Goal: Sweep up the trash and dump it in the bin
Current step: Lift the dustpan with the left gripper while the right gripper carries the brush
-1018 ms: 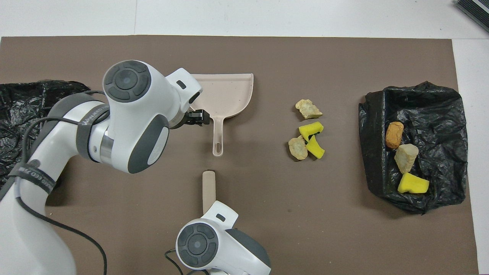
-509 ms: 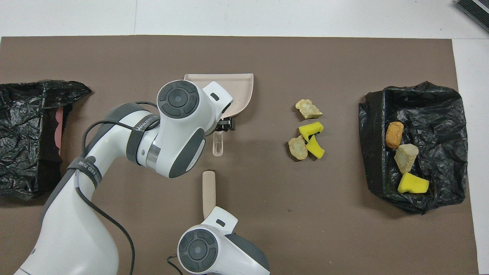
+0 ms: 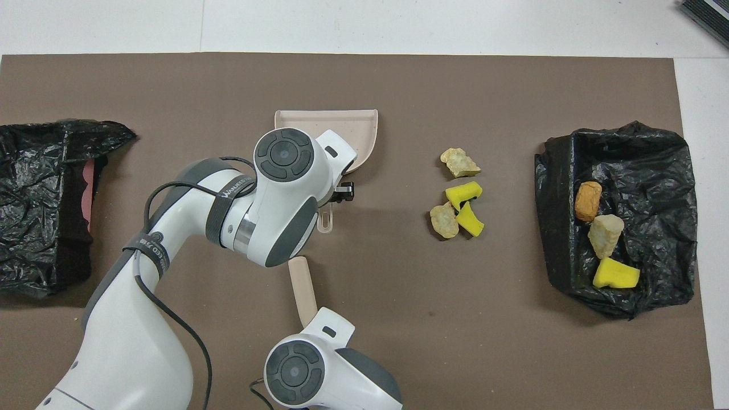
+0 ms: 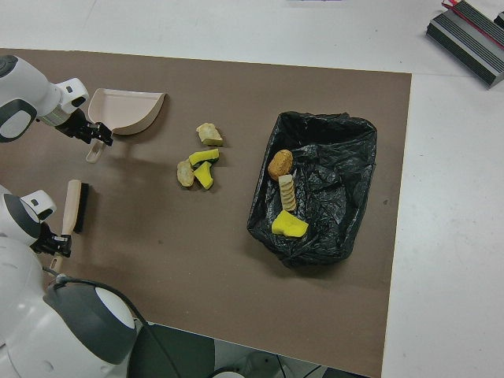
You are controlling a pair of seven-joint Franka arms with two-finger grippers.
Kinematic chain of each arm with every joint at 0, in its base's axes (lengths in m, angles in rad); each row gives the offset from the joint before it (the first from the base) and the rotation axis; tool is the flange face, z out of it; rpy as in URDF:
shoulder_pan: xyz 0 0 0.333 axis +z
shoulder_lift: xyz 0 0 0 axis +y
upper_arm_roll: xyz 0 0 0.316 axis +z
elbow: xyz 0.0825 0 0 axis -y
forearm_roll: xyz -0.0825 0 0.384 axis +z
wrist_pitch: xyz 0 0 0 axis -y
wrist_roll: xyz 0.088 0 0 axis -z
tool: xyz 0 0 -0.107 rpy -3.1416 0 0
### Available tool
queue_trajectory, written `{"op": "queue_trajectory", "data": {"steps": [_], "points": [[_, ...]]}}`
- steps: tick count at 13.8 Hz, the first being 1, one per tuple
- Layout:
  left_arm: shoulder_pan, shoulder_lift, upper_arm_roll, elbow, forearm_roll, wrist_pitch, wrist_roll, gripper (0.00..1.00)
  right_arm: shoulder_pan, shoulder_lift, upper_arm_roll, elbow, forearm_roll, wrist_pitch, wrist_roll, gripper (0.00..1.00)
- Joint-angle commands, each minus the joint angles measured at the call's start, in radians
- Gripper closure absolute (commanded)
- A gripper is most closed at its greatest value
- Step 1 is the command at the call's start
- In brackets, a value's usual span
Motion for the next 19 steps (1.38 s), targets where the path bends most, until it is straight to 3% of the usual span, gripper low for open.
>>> {"op": "queue_trajectory", "data": {"steps": [1, 6, 8, 11, 14, 19], "points": [[-0.010, 0.001, 0.013, -0.003, -0.006, 0.002, 0.004, 1.00, -0.025, -0.008, 0.005, 0.061, -0.024, -0.125, -0.001, 1.00], [0.029, 0.015, 0.013, 0.041, -0.002, -0.061, 0.054, 1.00, -0.106, -0.134, -0.009, 0.044, -0.029, -0.289, -0.094, 1.00], [0.059, 0.063, 0.010, 0.142, -0.016, -0.169, 0.137, 1.00, -0.158, -0.207, -0.024, 0.023, -0.026, -0.357, -0.175, 1.00], [0.095, 0.089, 0.012, 0.211, -0.048, -0.248, 0.224, 1.00, -0.167, -0.284, -0.153, 0.016, -0.026, -0.420, -0.292, 1.00], [0.135, 0.084, 0.012, 0.214, -0.047, -0.257, 0.273, 1.00, -0.169, -0.295, -0.274, 0.018, -0.051, -0.409, -0.346, 1.00], [0.170, 0.077, 0.019, 0.213, -0.052, -0.305, 0.313, 1.00, -0.230, -0.249, -0.392, 0.013, -0.242, -0.308, -0.559, 1.00]]}}
